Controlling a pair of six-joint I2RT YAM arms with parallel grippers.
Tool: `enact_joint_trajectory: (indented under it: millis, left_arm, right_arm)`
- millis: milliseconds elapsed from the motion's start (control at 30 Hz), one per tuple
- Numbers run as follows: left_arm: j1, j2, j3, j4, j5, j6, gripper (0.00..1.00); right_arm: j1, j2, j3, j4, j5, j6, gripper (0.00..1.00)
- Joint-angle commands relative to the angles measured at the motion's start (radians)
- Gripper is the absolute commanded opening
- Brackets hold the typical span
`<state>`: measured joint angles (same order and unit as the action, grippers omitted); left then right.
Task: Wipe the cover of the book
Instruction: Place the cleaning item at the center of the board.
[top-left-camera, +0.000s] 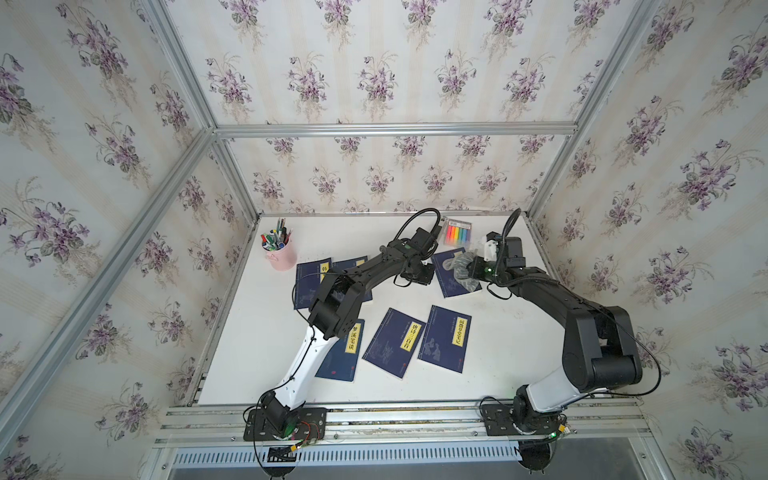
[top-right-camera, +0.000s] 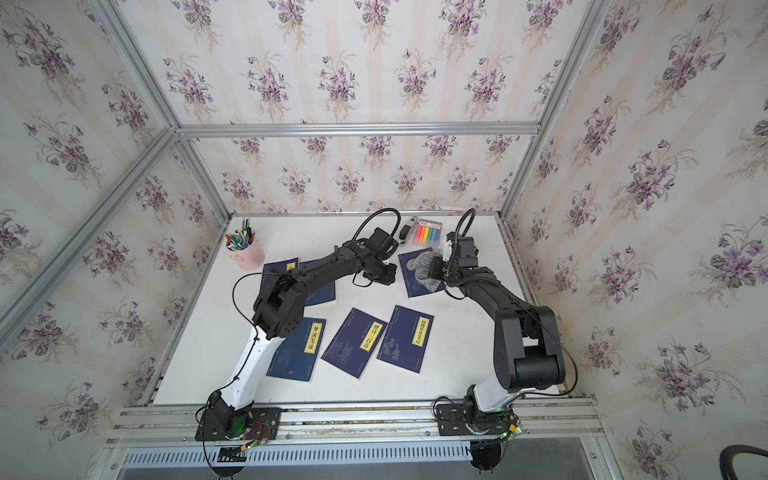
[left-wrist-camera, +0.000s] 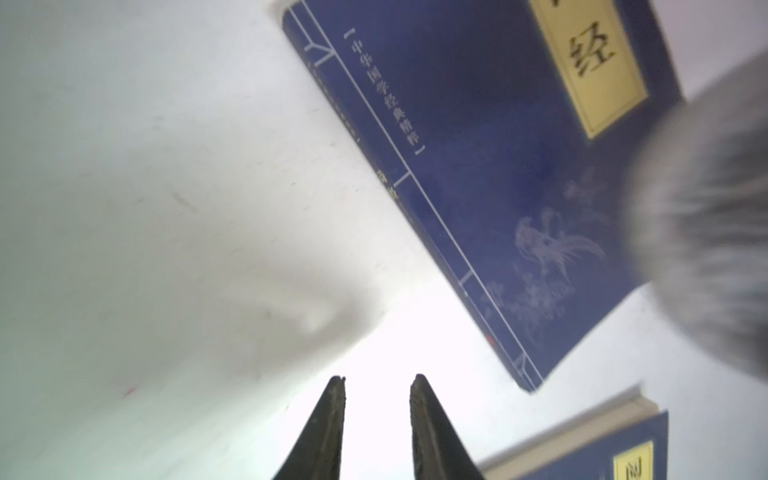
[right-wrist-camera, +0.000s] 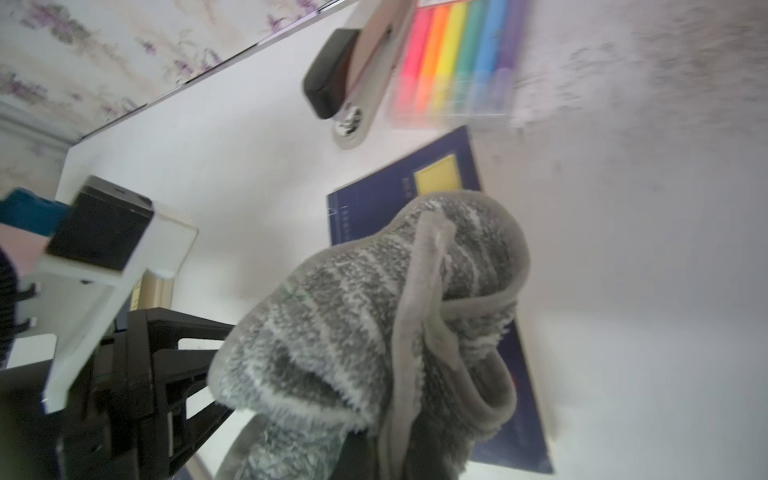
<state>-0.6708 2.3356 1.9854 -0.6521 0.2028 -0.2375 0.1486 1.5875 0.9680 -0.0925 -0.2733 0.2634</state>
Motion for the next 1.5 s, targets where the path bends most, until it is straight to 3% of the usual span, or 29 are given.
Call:
enact_joint_trajectory:
  millis: [0,200,433,733,800,900,967,1200,1333,1400,1467]
  left_arm:
    - [0.02,-0.144,-0.089,0.06,-0.098,0.069,0.32]
    - [0.132,-0.393,-0.293,0.053,-0.103,0.08,0.41]
    - [0.264,-0.604,-0.531,0.099,-0.069,0.062,0.44]
    - [0.311,-0.662,-0.618,0.12,-0.042,0.063,0.45]
    - [0.311,-0.656,-0.619,0.125,-0.031,0.063,0.45]
    - [0.31,-0.644,-0.614,0.122,-0.017,0.063,0.47]
    - [0.311,-0.638,-0.614,0.124,-0.01,0.063,0.48]
    - [0.311,-0.627,-0.617,0.13,0.0,0.063,0.51]
    - [0.312,-0.62,-0.622,0.137,0.006,0.068,0.54]
    - [0.311,-0.619,-0.625,0.144,0.016,0.064,0.54]
    - [0.306,-0.616,-0.631,0.156,0.018,0.06,0.61]
  right_arm:
    - [0.047,0.038,0.037,-0.014,-0.016,-0.027,0.0]
    - [0.135,0.123,0.078,0.034,-0.034,0.019,0.0]
    - [0.307,0.303,0.253,0.011,-0.013,0.047,0.0]
    - [0.438,0.542,0.461,-0.042,-0.001,0.083,0.01]
    - [0.447,0.564,0.476,-0.057,0.0,0.075,0.14]
    - [0.45,0.555,0.466,-0.062,0.012,0.059,0.4]
    - [0.447,0.536,0.463,-0.074,0.029,0.043,0.51]
    - [0.403,0.385,0.412,-0.082,0.006,0.002,0.54]
    - [0.273,0.257,0.329,-0.03,-0.097,0.007,0.58]
    - [0.21,0.217,0.304,-0.048,-0.06,0.002,0.58]
    - [0.136,0.198,0.281,-0.077,0.014,-0.005,0.58]
